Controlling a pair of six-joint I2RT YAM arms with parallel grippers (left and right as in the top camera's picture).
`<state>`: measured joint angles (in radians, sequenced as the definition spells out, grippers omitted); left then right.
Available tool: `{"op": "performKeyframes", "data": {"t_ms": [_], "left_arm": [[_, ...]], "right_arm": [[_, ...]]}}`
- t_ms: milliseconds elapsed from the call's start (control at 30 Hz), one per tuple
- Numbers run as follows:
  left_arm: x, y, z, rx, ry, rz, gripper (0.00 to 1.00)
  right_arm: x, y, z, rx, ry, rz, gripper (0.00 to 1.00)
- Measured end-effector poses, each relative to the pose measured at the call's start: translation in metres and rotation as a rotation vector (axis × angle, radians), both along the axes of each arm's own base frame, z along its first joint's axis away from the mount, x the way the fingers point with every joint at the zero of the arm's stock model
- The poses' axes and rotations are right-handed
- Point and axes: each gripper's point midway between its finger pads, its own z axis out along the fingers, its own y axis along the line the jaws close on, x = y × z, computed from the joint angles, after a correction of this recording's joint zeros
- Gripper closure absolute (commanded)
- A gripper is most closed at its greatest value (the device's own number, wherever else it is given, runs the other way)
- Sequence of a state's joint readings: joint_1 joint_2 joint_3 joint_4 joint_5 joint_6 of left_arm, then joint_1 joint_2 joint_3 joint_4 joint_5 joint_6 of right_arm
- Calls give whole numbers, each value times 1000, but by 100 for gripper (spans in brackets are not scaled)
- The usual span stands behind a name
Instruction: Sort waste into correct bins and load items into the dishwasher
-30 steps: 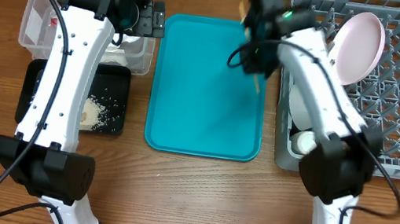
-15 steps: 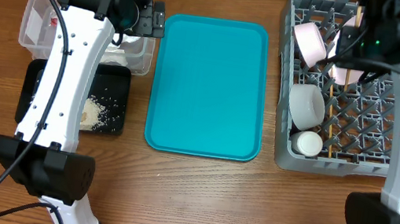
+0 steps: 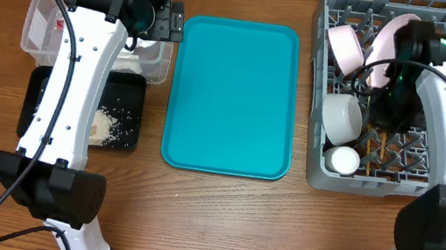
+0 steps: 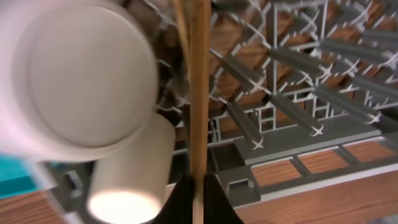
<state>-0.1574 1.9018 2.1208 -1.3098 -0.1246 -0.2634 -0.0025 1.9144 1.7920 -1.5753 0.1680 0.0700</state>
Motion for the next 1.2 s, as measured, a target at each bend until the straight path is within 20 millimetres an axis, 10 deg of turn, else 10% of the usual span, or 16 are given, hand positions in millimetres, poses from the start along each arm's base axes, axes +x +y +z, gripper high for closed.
{"op": "performKeyframes", "data": {"t_ms": [133,233,667,833,900,933,1200], "left_arm": [[0,0,0,0,0,0,0],[0,0,0,0,0,0,0],[0,0,0,0,0,0,0],[0,0,0,0,0,1,0],[0,0,0,0,0,0,0],[0,0,0,0,0,0,0],[0,0,0,0,0,0,0]], "right_arm": [[-9,-9,-17,2,42,-13,87],[-13,-14,-22,0,57,-24,53],[3,-18,-11,-7,-16,-64,53],[20,-11,31,12,-122,-60,49],[25,-2,56,31,-188,-46,28],[25,5,73,48,-233,-41,0],[-10,56,216,297,-665,6,0]]}}
